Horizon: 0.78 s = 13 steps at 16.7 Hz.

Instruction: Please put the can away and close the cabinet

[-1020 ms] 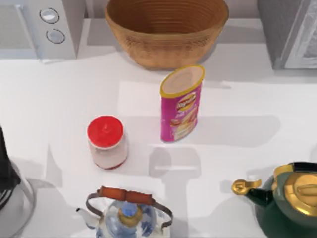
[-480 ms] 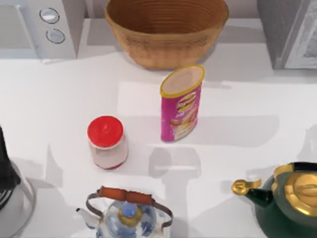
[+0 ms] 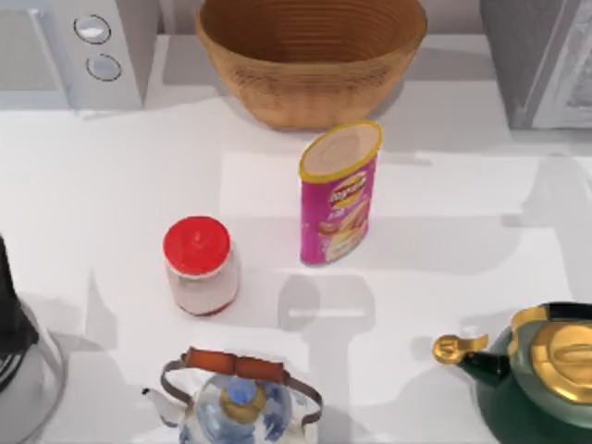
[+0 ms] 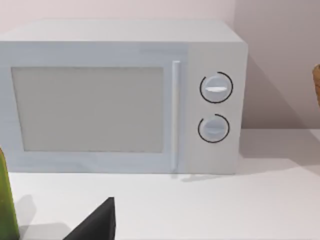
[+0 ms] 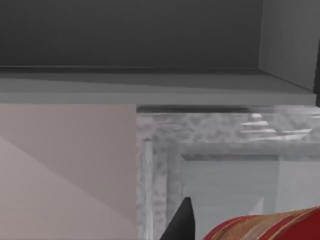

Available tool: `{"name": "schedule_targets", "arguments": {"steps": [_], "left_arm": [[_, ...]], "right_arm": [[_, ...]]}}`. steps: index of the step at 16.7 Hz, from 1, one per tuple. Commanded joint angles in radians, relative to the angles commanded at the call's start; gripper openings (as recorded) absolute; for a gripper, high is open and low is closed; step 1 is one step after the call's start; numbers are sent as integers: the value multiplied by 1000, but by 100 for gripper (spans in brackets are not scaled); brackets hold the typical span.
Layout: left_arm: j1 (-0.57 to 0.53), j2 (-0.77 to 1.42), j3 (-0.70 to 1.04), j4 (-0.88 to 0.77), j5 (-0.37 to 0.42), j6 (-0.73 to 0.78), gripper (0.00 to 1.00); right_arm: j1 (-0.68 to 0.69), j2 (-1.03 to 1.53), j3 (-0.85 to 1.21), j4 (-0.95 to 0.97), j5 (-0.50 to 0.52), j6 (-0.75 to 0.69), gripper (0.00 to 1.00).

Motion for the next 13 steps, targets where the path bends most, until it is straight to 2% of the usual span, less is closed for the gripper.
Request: {"name": "schedule_targets", "arguments": {"steps": [4,13], "left_arm": [[0,0,0,0,0,0,100],[0,0,0,0,0,0,100]], "right_arm": [[28,240,298,-80,34,13,0],[69,652,633,-232,58,48,0]]}}
